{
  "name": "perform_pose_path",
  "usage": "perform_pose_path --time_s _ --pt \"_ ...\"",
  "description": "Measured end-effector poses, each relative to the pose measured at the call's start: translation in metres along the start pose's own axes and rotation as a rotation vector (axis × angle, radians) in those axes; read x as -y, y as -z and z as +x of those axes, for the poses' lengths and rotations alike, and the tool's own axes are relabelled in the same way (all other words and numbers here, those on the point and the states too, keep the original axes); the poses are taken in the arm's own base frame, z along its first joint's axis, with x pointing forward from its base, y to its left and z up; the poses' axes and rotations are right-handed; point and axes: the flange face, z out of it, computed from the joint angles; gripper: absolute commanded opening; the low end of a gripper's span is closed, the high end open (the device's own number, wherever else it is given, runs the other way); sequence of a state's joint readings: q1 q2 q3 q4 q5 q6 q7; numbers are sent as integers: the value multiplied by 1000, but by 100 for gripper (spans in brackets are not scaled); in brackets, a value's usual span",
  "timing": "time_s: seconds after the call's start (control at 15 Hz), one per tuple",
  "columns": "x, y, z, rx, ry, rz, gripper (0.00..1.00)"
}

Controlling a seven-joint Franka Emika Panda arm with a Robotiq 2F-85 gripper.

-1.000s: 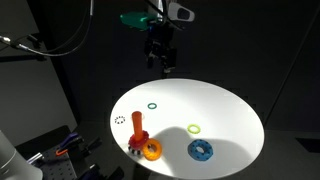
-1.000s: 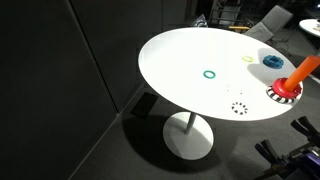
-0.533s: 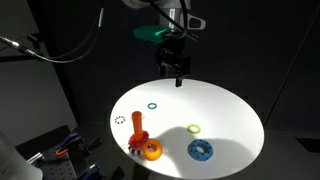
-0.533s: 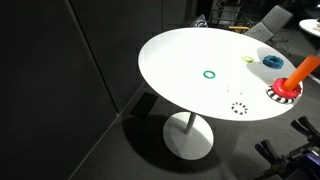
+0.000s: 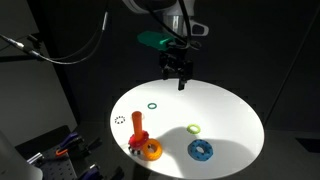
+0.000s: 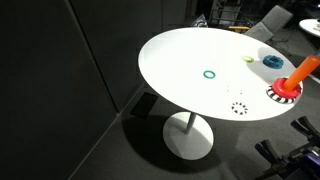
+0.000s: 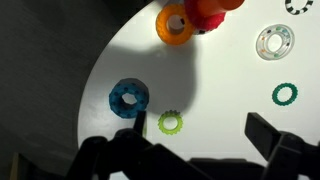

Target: Place the blue ring on the stack

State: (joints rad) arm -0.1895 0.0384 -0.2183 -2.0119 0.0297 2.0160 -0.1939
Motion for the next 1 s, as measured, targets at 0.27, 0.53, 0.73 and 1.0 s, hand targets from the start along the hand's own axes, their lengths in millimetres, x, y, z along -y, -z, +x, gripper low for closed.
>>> perform_pose_path --time_s 0.27,0.53,0.73,1.0 --pt "0 0 0 0 0 0 100" --pt "-2 -12 4 10 -4 -3 100" --pt "-11 -28 11 -1 -17 -14 100" --pt "-27 -58 23 -21 -41 -33 100"
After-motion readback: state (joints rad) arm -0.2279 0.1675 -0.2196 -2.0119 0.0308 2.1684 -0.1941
